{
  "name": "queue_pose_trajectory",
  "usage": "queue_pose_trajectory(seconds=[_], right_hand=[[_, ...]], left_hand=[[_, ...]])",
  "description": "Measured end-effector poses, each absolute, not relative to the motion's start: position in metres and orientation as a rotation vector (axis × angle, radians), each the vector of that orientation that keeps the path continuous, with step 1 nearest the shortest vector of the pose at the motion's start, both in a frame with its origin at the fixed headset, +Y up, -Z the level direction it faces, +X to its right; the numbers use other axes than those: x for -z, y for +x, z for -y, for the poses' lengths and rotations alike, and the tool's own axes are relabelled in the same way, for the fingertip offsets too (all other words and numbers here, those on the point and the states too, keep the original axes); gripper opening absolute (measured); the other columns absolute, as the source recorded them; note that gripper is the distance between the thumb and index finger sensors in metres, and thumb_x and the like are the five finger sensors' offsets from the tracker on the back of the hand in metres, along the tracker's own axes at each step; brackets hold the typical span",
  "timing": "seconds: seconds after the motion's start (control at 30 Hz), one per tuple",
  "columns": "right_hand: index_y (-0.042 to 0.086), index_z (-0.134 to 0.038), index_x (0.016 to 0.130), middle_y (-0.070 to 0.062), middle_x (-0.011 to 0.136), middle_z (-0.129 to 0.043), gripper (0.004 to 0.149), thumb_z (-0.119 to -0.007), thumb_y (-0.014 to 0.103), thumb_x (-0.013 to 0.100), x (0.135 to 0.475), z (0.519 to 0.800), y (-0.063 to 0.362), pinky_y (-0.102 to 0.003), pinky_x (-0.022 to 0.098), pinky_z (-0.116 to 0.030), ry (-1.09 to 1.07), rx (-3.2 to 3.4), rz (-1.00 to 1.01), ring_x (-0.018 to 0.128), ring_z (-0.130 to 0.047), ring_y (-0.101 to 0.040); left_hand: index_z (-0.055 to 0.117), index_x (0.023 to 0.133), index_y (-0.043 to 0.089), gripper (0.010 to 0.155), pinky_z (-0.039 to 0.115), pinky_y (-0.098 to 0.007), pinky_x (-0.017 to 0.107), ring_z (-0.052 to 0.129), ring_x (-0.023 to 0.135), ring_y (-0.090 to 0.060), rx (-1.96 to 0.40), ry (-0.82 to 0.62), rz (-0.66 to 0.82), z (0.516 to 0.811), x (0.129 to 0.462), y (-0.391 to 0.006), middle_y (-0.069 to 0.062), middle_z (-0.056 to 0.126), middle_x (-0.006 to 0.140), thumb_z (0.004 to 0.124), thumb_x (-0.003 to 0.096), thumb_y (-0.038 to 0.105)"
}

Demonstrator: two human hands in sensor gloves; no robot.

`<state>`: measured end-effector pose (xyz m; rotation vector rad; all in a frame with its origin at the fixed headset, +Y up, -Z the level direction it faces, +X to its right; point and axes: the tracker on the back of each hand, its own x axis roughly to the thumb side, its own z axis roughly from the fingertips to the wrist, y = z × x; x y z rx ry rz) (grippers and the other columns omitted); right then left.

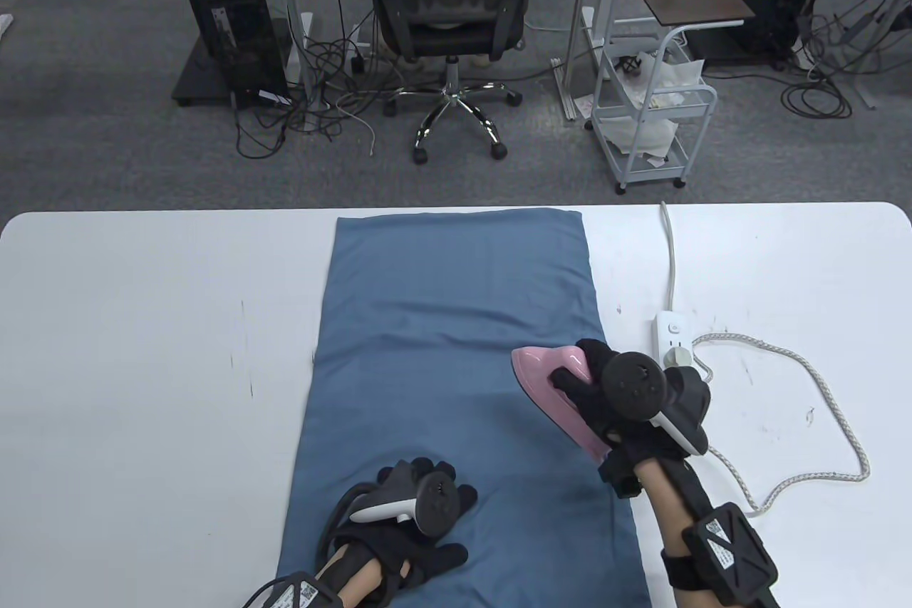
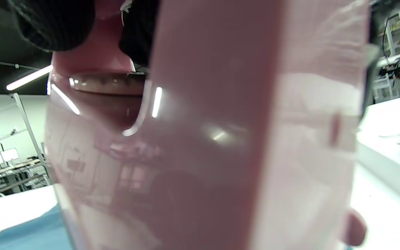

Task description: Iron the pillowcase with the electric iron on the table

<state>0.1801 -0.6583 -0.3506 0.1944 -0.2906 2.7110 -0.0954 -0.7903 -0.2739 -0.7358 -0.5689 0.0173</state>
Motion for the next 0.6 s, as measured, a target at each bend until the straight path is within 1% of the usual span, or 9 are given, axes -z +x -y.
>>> queue_pose_trajectory(seconds=[0.03,0.07,0.2,0.23,0.37,0.43,0.53,0.6], right_hand=[[0.015,-0.073,0.092,0.002,0.055,-0.094,0.062,-0.072,0.057,0.046,0.351,0.658,0.182,-0.040,0.042,-0.089,0.197,-2.699,0.287,0.034,-0.097,-0.010],[0.015,-0.073,0.092,0.002,0.055,-0.094,0.062,-0.072,0.056,0.046,0.352,0.658,0.183,-0.040,0.042,-0.089,0.199,-2.695,0.288,0.034,-0.097,-0.010],[0.015,-0.073,0.092,0.002,0.056,-0.094,0.062,-0.073,0.057,0.046,0.353,0.656,0.186,-0.040,0.042,-0.089,0.207,-2.711,0.309,0.034,-0.097,-0.010],[0.015,-0.073,0.092,0.002,0.056,-0.094,0.062,-0.073,0.056,0.046,0.353,0.656,0.186,-0.040,0.042,-0.089,0.206,-2.713,0.309,0.034,-0.097,-0.010],[0.015,-0.073,0.092,0.002,0.055,-0.095,0.062,-0.073,0.057,0.046,0.353,0.657,0.190,-0.040,0.042,-0.089,0.194,-2.717,0.337,0.034,-0.097,-0.010],[0.015,-0.073,0.092,0.002,0.055,-0.095,0.062,-0.073,0.057,0.046,0.353,0.657,0.191,-0.040,0.042,-0.089,0.192,-2.721,0.342,0.034,-0.097,-0.010],[0.015,-0.073,0.092,0.002,0.055,-0.095,0.062,-0.073,0.056,0.046,0.353,0.656,0.195,-0.040,0.042,-0.089,0.190,-2.719,0.345,0.034,-0.097,-0.010],[0.015,-0.073,0.092,0.002,0.055,-0.095,0.062,-0.073,0.056,0.046,0.353,0.656,0.196,-0.040,0.042,-0.089,0.188,-2.718,0.343,0.034,-0.097,-0.010]], left_hand=[[0.006,0.109,0.037,0.077,0.010,-0.069,0.073,-0.004,0.106,-0.041,-0.012,-0.707,0.567,0.785,0.277,-0.092,-0.006,-0.008,0.114,0.048,0.0512,0.064],[0.009,0.110,0.036,0.075,0.011,-0.069,0.073,-0.001,0.108,-0.040,-0.013,-0.691,0.567,0.782,0.280,-0.090,-0.007,-0.004,0.116,0.048,0.0514,0.063],[0.008,0.109,0.038,0.074,0.009,-0.069,0.073,-0.005,0.107,-0.039,-0.063,-0.630,0.534,0.774,0.305,-0.077,-0.005,-0.006,0.115,0.048,0.0514,0.062],[0.005,0.109,0.038,0.076,0.008,-0.069,0.073,-0.006,0.106,-0.039,-0.067,-0.624,0.523,0.774,0.311,-0.074,-0.005,-0.007,0.115,0.048,0.0512,0.062],[0.003,0.107,0.041,0.073,0.006,-0.069,0.072,-0.009,0.105,-0.038,-0.066,-0.630,0.424,0.788,0.343,-0.065,-0.004,-0.010,0.113,0.046,0.0510,0.061],[0.001,0.105,0.042,0.072,0.006,-0.068,0.072,-0.010,0.105,-0.038,-0.055,-0.635,0.394,0.794,0.352,-0.064,-0.001,-0.012,0.112,0.045,0.0505,0.061],[-0.001,0.104,0.042,0.072,0.006,-0.069,0.071,-0.011,0.104,-0.038,-0.101,-0.657,0.372,0.804,0.358,-0.067,0.000,-0.014,0.111,0.044,0.0501,0.062],[-0.006,0.102,0.043,0.073,-0.001,-0.068,0.068,-0.020,0.100,-0.036,-0.123,-0.693,0.385,0.807,0.356,-0.069,0.001,-0.021,0.107,0.041,0.0504,0.063]])
